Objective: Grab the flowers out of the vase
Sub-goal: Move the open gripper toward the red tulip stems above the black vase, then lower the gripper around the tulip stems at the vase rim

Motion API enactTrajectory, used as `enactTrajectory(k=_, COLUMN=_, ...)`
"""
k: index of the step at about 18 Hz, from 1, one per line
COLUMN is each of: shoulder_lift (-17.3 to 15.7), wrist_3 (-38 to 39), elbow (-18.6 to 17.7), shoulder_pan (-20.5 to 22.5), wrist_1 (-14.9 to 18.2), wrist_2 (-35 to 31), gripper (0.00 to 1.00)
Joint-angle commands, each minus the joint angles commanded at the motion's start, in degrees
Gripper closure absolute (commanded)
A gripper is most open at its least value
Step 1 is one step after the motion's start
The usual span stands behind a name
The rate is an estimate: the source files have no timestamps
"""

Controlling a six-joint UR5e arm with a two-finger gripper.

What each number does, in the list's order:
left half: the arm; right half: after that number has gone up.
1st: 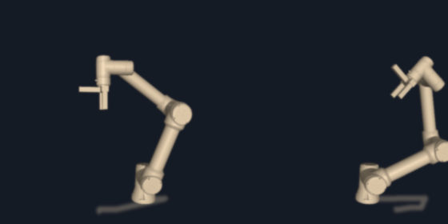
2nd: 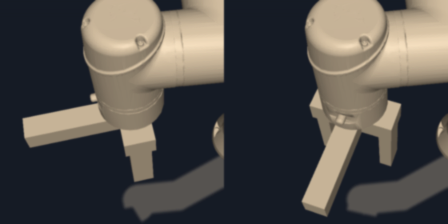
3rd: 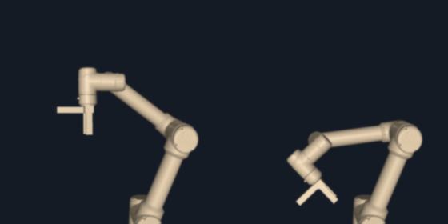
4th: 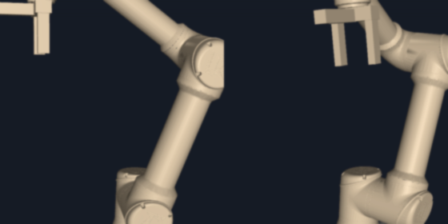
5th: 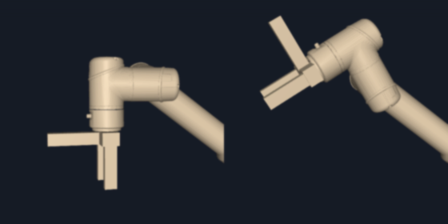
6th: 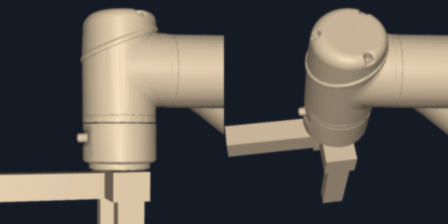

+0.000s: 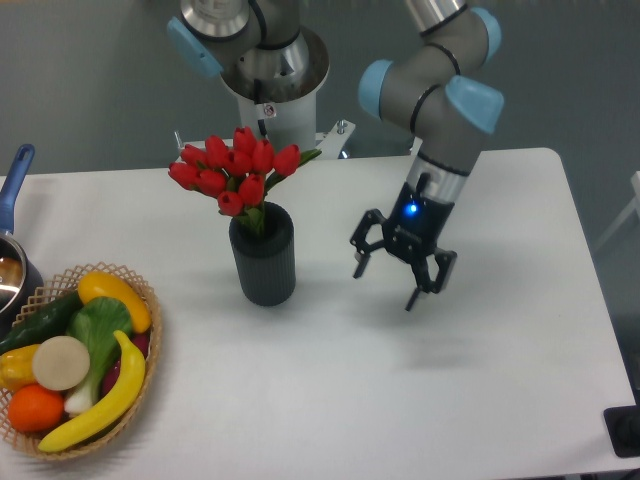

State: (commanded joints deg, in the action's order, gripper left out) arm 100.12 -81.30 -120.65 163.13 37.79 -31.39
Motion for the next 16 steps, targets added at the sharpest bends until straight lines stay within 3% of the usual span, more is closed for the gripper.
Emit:
enactTrajectory(k=5, shoulder_lift=-4.22, wrist_3=-0.62, elbow=-4.41, shoulder_pan=0.97, wrist_1=0.17, wrist_2=7.74, gripper=0.00)
enactTrajectory(k=16, shoulder_lift=-15.91, wrist_3=-0.09, elbow=-13.72, shoulder_pan=2.46, wrist_1=0.61, wrist_2=7.39, gripper=0.00)
